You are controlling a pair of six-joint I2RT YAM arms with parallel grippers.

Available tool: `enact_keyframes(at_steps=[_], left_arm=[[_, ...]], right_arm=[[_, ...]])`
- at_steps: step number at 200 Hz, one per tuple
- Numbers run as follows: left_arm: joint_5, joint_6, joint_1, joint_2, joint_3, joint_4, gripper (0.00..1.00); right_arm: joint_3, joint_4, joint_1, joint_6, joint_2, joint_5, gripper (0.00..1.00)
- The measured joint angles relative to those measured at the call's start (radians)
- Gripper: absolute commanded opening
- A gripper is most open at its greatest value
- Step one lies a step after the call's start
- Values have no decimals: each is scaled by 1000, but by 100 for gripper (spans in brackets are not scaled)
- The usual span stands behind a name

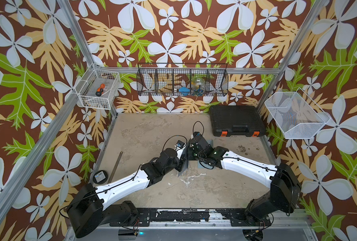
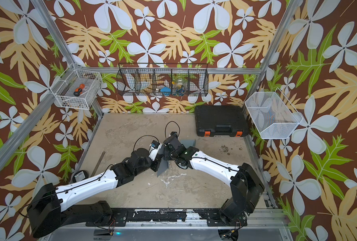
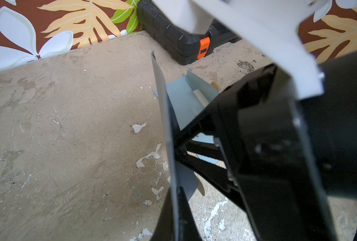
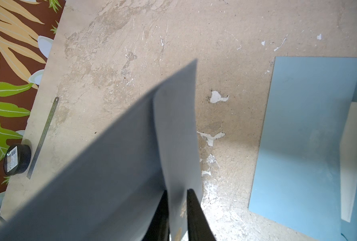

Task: Open the envelope
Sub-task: Open the envelope flap on the envelope.

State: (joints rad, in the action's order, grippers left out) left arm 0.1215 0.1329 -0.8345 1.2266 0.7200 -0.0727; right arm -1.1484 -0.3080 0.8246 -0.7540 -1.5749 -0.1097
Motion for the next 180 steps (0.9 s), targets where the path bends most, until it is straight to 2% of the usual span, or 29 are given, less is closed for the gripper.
enact_keyframes(at_steps=[7,24,66,95,121,152,180], left_arm=[[0,0,0,0,0,0,0],[-2,0,0,0,0,-1,0],[-6,1,-1,0,-1,-6,0],[2,18,0,-31,-34,-21,0],[-26,23,11,-60,-59,-30,0],[-78,24,30,-76,-68,-36,0],[-127,27,42,-82,-71,-40,0]], right_arm=[[0,0,0,0,0,0,15],[0,0,0,3,0,-3,0],[23,14,-3,28,13,-37,0],[96,47,-51,79,64,-14,0],[167,111,-120,162,103,114,12],[208,177,-175,252,109,253,19],[266,232,-196,328,120,387,21]])
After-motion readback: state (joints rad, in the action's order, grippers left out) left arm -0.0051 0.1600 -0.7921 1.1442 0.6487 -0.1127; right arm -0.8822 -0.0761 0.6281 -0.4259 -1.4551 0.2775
